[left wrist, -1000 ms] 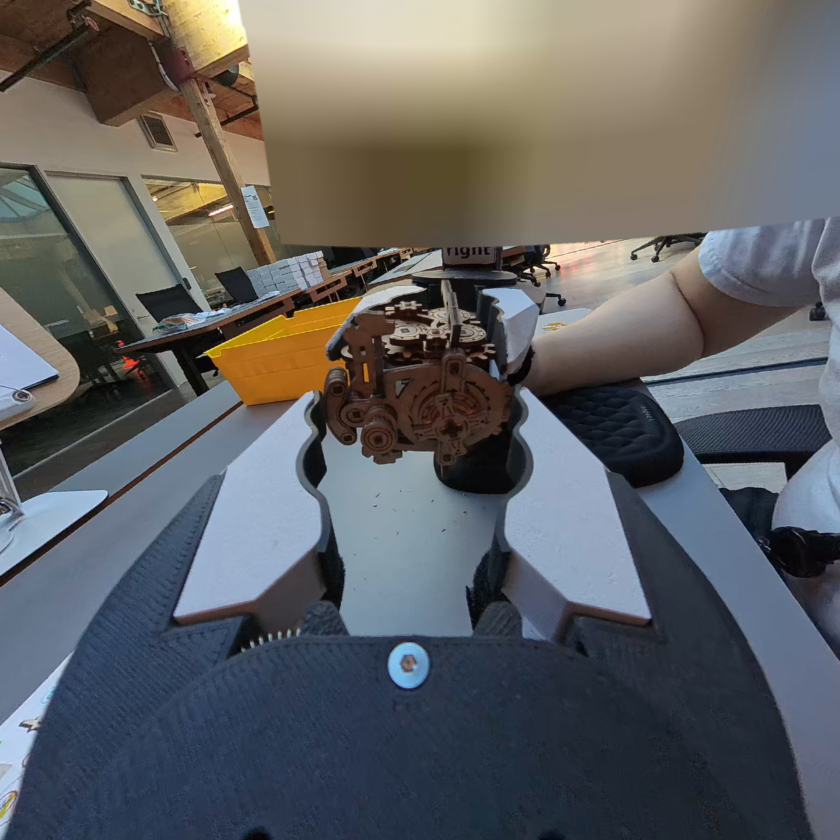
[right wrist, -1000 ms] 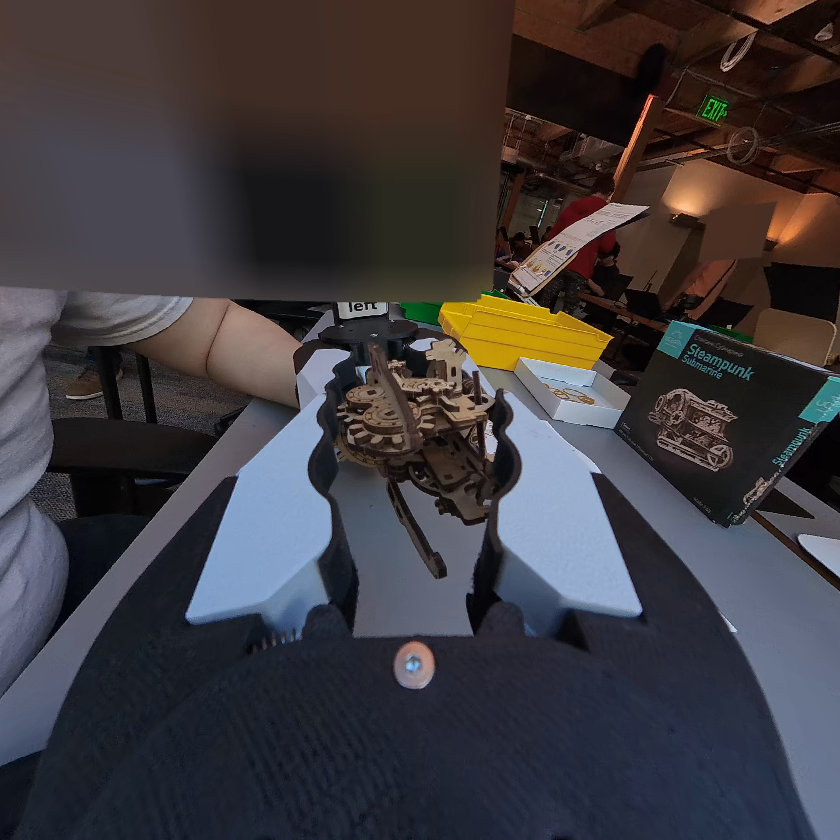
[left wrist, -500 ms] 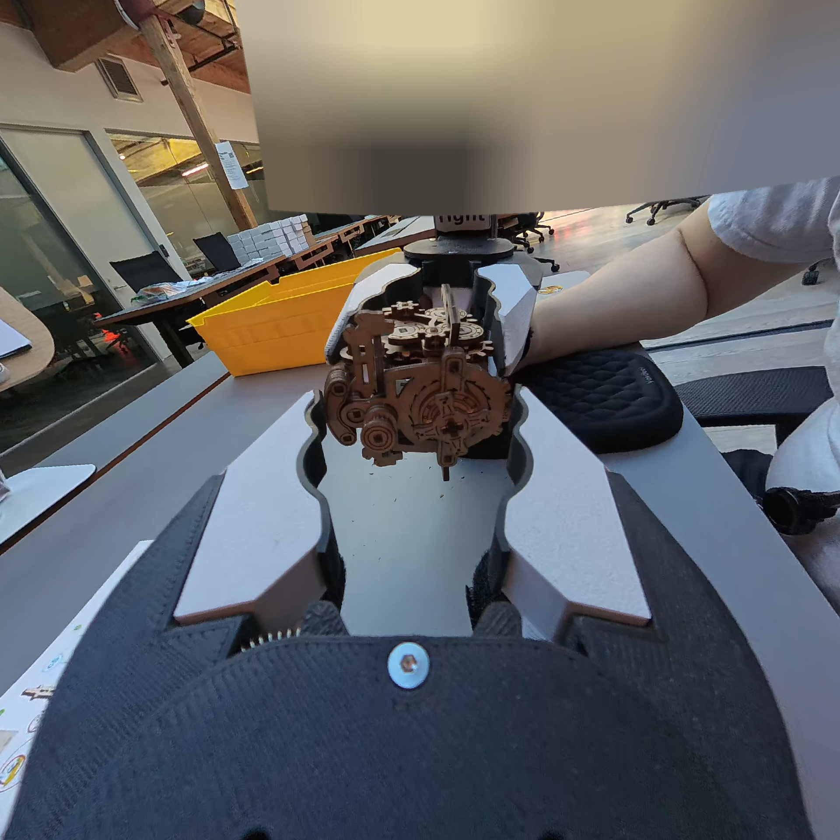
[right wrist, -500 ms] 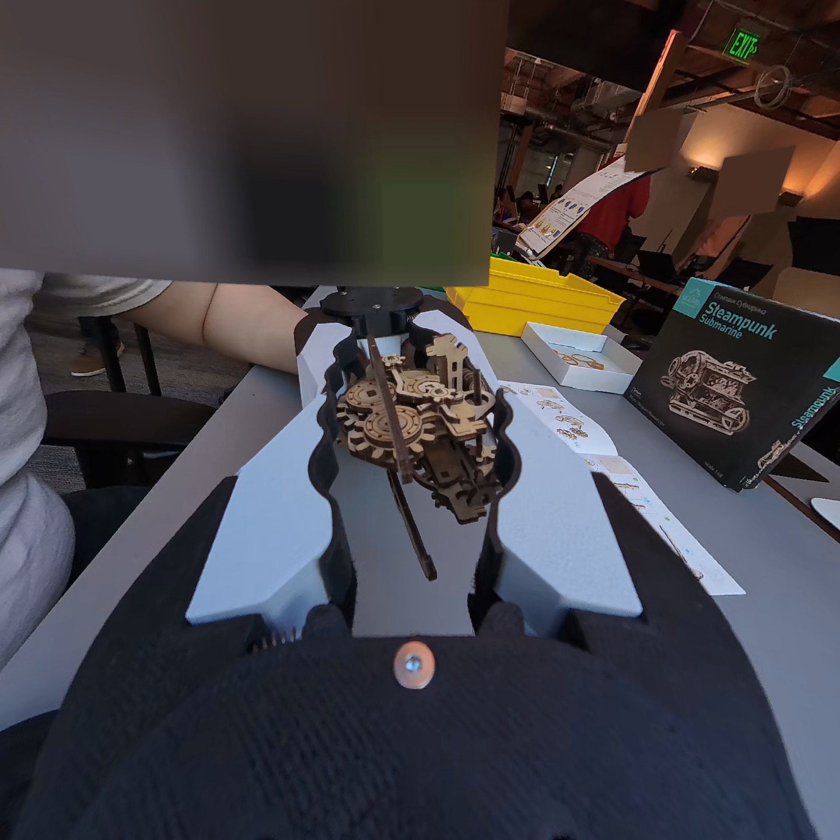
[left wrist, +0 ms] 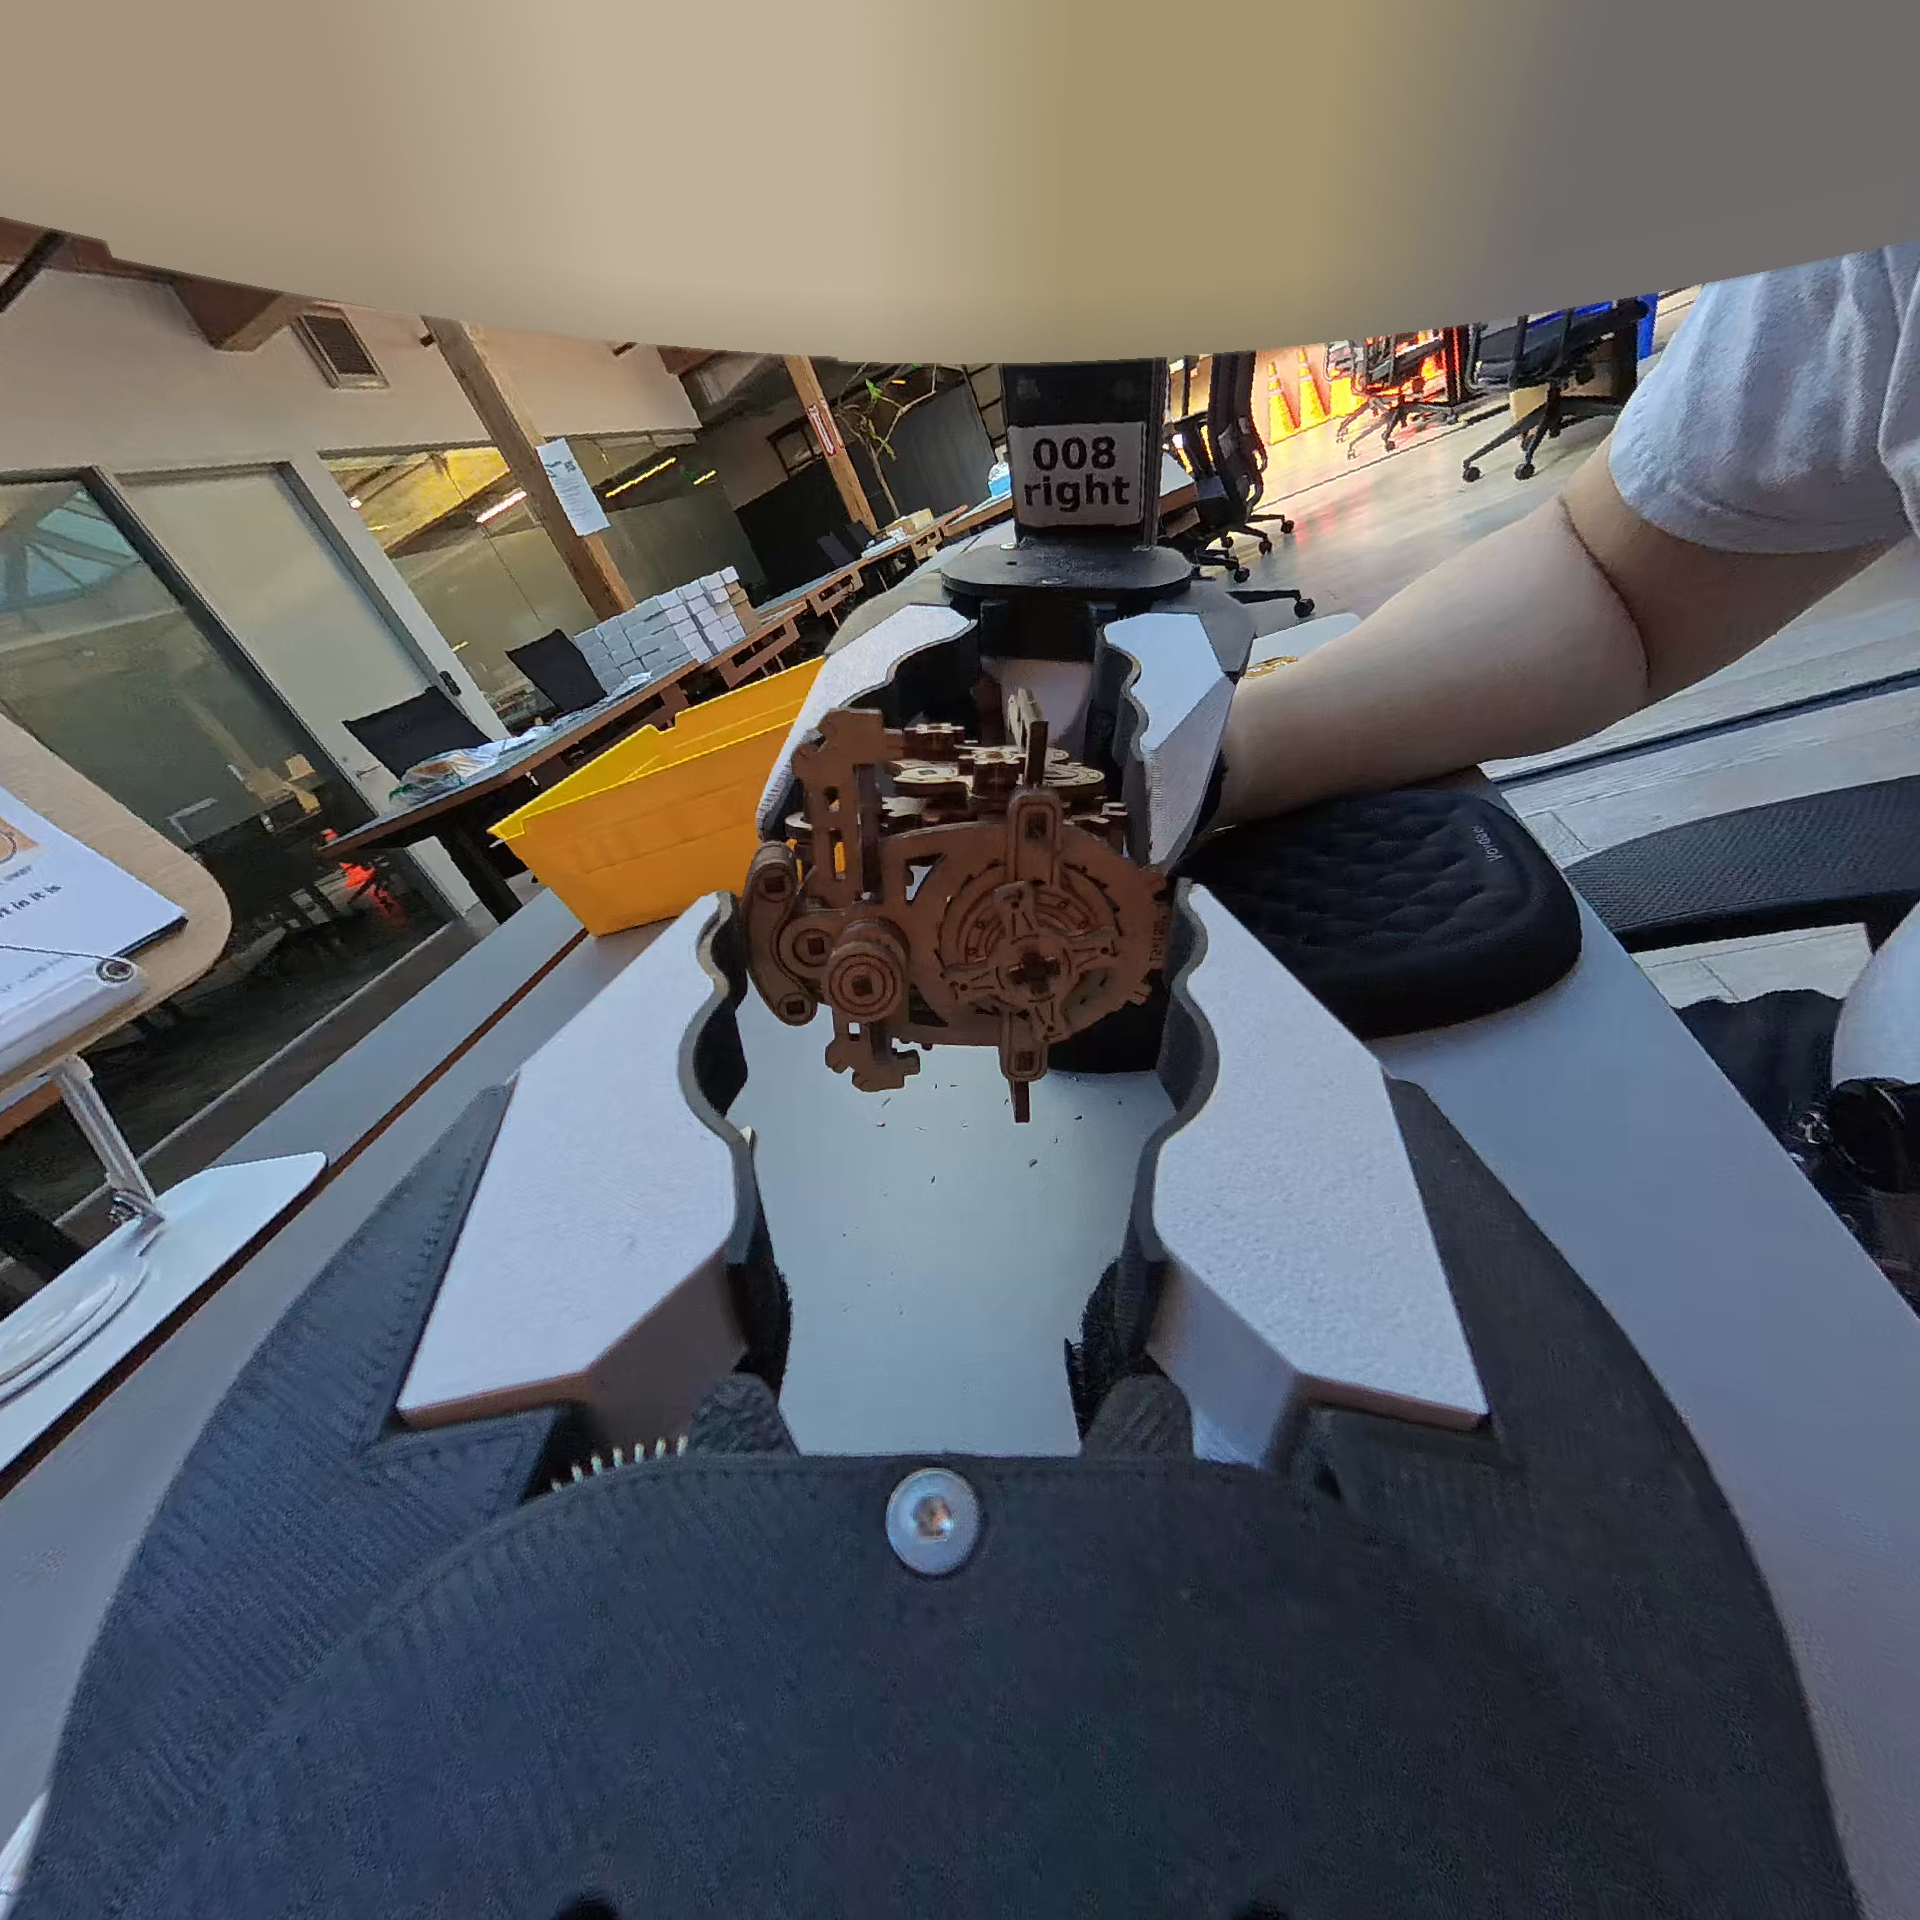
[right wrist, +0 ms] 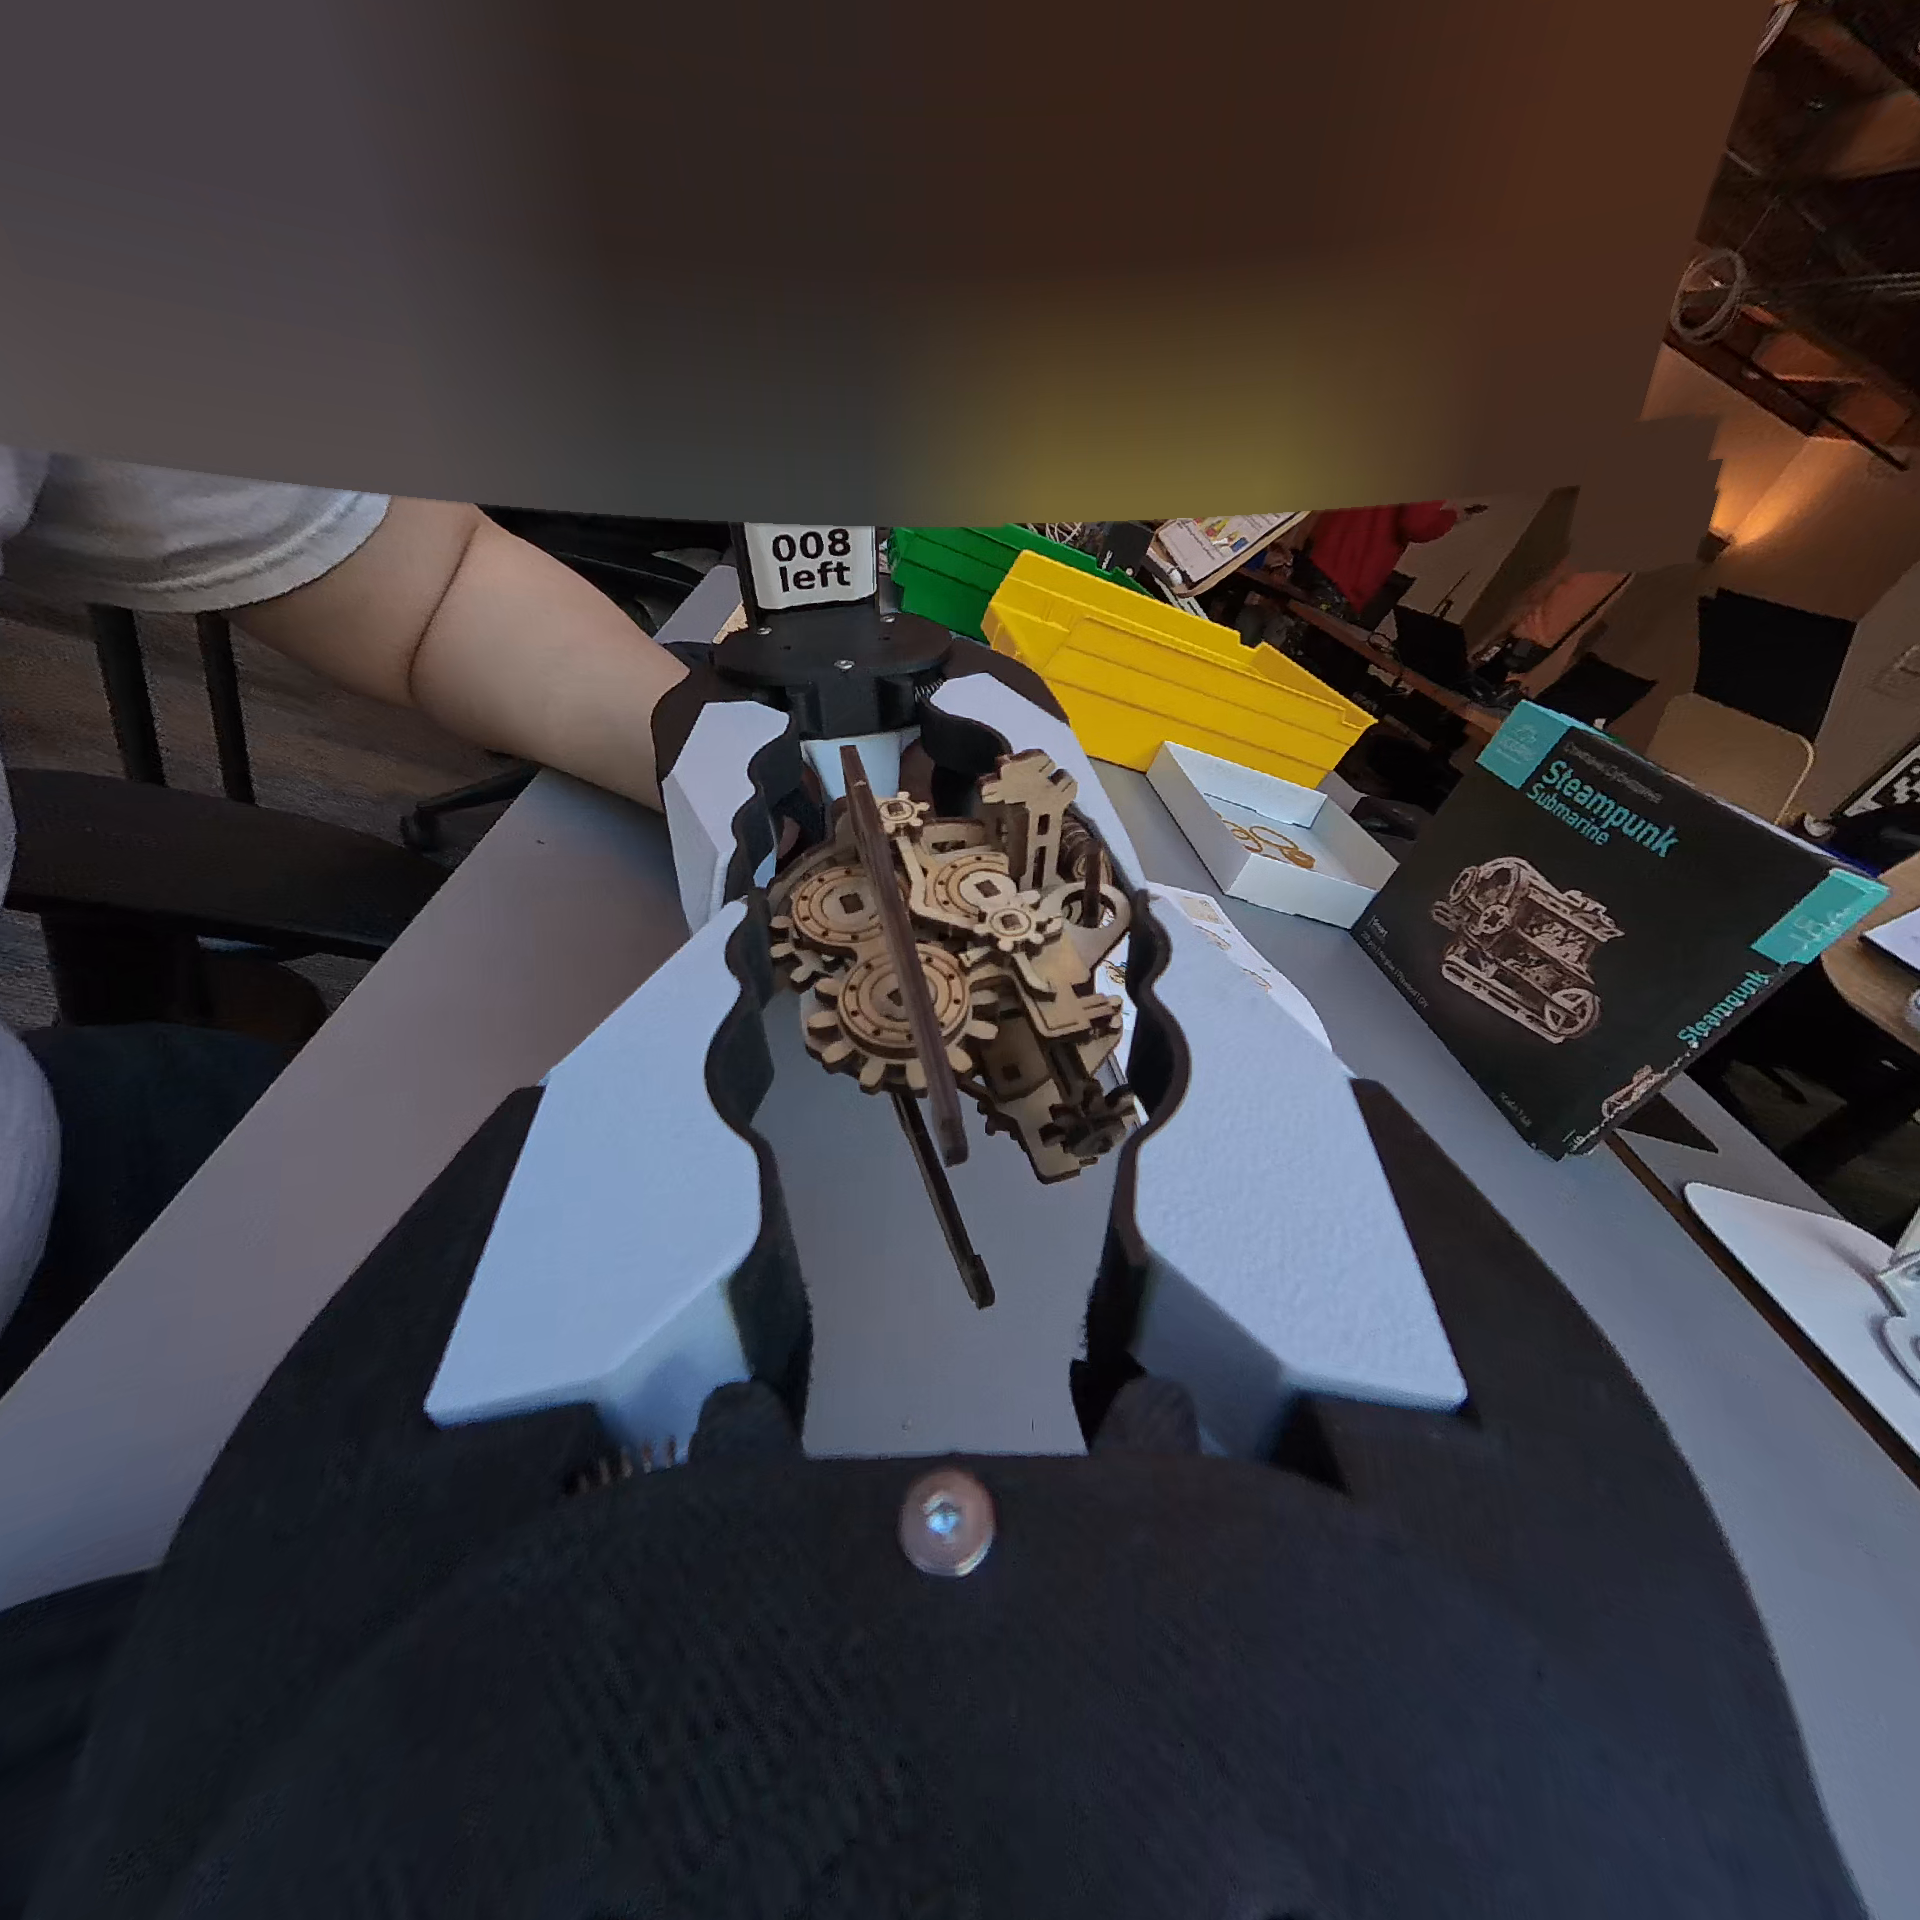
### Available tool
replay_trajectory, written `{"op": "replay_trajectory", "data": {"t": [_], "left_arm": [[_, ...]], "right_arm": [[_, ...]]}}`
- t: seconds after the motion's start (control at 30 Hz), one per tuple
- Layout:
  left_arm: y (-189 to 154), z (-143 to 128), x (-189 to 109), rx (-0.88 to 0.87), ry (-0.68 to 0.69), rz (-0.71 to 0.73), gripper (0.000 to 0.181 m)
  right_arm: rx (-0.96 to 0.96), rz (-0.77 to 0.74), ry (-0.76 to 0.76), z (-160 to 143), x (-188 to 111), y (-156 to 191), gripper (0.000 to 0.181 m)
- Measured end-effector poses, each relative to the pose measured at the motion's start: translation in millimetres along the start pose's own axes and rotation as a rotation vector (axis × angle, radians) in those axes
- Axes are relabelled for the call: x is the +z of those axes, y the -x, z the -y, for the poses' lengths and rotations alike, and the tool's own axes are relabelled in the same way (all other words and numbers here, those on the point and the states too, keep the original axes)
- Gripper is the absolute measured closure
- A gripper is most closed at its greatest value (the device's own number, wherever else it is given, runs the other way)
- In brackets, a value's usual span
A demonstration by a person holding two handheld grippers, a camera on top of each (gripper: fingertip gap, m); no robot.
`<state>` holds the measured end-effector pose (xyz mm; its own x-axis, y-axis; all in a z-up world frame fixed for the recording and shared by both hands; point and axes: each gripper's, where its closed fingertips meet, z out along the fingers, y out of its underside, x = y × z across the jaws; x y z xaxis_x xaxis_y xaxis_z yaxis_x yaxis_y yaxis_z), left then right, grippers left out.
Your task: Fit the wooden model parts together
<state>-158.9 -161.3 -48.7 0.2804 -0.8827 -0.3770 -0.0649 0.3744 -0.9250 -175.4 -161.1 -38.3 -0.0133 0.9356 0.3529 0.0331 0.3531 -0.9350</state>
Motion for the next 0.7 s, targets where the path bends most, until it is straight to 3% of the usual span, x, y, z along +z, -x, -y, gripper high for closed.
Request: {"op": "replay_trajectory", "data": {"t": [0.37, 0.7], "left_arm": [[-9.8, 12.4, -2.4, 0.122, -0.021, 0.007, 0.101], [-6.4, 12.5, -2.4, 0.031, -0.025, -0.001, 0.101]], "right_arm": [[-0.12, 0.006, -0.014, 11.9, -2.1, 11.5, 0.114], [-0.046, -0.002, -0.018, 10.6, -1.0, 7.3, 0.114]]}}
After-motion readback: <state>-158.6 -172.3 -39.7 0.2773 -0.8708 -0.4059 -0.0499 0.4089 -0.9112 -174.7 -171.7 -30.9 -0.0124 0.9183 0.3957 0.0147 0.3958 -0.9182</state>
